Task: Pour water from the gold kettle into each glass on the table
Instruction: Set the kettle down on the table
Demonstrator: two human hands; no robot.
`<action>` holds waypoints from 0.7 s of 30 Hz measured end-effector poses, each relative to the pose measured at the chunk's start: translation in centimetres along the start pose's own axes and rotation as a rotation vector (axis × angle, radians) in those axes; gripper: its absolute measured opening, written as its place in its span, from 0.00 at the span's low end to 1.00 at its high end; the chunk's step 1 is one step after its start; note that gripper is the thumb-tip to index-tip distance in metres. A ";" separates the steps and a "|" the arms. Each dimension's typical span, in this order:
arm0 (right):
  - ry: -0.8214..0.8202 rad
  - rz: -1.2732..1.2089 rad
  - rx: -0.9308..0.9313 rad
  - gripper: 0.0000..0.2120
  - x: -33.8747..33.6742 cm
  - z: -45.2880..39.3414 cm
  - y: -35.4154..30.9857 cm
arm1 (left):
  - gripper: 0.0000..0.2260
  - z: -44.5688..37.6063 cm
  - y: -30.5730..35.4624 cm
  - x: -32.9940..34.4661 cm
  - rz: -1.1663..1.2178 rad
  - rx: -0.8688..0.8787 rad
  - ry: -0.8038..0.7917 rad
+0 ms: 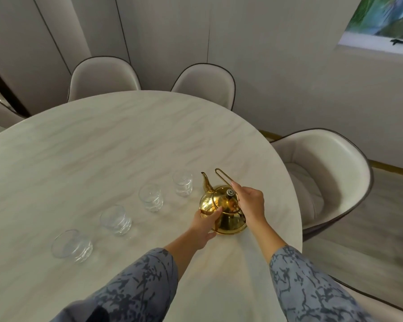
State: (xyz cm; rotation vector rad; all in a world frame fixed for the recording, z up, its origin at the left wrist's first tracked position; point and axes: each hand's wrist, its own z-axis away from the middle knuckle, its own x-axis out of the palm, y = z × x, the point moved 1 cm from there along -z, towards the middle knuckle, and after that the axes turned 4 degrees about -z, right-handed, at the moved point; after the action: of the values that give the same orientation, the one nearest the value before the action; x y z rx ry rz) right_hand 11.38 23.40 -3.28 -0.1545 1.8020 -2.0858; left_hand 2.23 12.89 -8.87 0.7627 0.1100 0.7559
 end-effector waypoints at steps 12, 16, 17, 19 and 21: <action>-0.038 0.082 -0.030 0.26 0.2 0.4 -0.5 | 0.48 0.4 -1.4 -3.7 -0.065 0.014 -0.038; 0.179 0.344 -0.199 0.23 1.2 2.1 -0.2 | 0.30 2.3 -2.4 -7.2 -0.392 0.174 0.185; 0.238 0.418 -0.271 0.21 1.6 2.8 -0.4 | 0.25 3.0 -2.5 -8.1 -0.469 0.241 0.270; 0.278 0.513 -0.438 0.17 2.5 4.4 -0.8 | 0.18 4.4 -2.5 -10.0 -0.533 0.335 0.342; 0.211 0.579 -0.614 0.14 3.7 6.1 -1.1 | 0.14 6.1 -2.2 -11.8 -0.590 0.395 0.389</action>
State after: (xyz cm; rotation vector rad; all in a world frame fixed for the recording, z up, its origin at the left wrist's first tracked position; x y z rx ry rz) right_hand 9.71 16.52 -1.75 0.3970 2.2231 -1.1557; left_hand -2.99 0.55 -7.89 0.8868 0.8199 0.3058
